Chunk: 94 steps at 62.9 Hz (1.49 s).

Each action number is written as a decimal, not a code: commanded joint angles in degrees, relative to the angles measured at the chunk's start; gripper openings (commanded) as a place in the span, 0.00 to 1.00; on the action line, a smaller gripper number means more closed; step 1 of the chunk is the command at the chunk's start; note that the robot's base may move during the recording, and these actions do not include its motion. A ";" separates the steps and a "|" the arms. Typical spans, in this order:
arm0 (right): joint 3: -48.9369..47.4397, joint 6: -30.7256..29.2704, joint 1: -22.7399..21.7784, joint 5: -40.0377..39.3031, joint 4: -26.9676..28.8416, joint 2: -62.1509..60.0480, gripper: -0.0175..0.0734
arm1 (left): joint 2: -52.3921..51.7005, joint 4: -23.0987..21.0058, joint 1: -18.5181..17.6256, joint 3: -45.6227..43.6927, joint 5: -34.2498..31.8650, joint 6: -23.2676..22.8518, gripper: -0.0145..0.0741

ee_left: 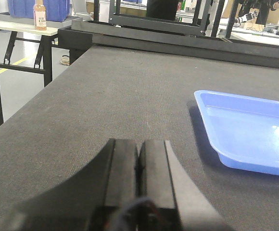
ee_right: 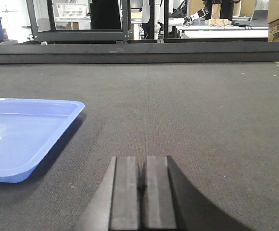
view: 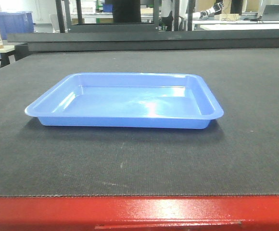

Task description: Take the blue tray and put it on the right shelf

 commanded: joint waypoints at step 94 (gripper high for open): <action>-43.86 -0.09 6.70 10.62 1.35 36.25 0.84 | 45.32 3.93 -11.46 -52.61 22.19 0.26 0.59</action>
